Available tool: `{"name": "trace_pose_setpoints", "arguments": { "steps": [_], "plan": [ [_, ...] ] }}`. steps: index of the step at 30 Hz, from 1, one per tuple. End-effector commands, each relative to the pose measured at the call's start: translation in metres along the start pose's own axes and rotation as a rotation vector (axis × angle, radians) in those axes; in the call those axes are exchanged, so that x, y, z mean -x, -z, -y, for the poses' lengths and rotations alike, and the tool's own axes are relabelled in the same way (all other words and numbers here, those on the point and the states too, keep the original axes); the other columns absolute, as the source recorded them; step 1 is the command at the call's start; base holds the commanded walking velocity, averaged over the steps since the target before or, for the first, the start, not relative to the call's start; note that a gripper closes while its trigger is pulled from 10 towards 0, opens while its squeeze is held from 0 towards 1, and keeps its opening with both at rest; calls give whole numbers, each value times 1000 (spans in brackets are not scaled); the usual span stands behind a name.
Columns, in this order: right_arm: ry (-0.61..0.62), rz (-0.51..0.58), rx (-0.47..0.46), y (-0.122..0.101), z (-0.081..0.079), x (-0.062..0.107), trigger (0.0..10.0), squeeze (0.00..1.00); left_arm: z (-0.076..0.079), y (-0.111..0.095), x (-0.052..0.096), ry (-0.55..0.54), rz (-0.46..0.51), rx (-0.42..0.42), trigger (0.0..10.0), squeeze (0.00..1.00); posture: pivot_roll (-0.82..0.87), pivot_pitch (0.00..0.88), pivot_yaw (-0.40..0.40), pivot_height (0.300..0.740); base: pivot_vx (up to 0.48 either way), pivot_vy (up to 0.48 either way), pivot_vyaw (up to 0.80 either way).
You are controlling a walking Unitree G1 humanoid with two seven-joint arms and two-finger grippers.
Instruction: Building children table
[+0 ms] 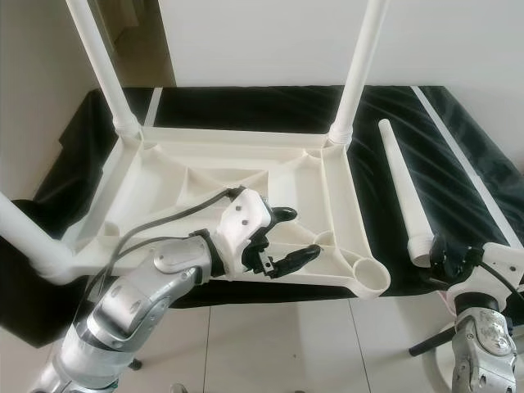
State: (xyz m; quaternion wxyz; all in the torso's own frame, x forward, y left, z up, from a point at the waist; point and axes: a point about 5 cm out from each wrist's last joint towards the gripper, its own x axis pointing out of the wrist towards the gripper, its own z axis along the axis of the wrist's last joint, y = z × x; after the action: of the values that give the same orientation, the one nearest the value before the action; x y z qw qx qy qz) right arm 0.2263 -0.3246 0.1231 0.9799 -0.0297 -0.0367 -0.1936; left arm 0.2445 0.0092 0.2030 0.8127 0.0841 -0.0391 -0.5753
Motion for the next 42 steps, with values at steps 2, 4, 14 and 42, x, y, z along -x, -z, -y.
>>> {"name": "trace_pose_setpoints", "arguments": {
  "steps": [2,4,14,42],
  "plan": [
    [-17,-86,-12,18,-3,3,10000,0,0,1,1,-14,1,-1,10000,0,-46,85,-23,740,0,0,0],
    [-23,-86,-13,17,-4,1,10000,0,0,1,1,-14,1,-1,10000,0,-46,85,-23,740,0,0,0],
    [-141,-113,40,18,-13,-11,10000,0,0,0,0,-18,6,4,10000,0,-43,85,-25,740,0,0,0],
    [-238,-180,3,34,-28,-12,4588,0,1,-3,-2,-11,18,3,10000,0,-48,63,-16,740,0,0,0]
  ]
}}
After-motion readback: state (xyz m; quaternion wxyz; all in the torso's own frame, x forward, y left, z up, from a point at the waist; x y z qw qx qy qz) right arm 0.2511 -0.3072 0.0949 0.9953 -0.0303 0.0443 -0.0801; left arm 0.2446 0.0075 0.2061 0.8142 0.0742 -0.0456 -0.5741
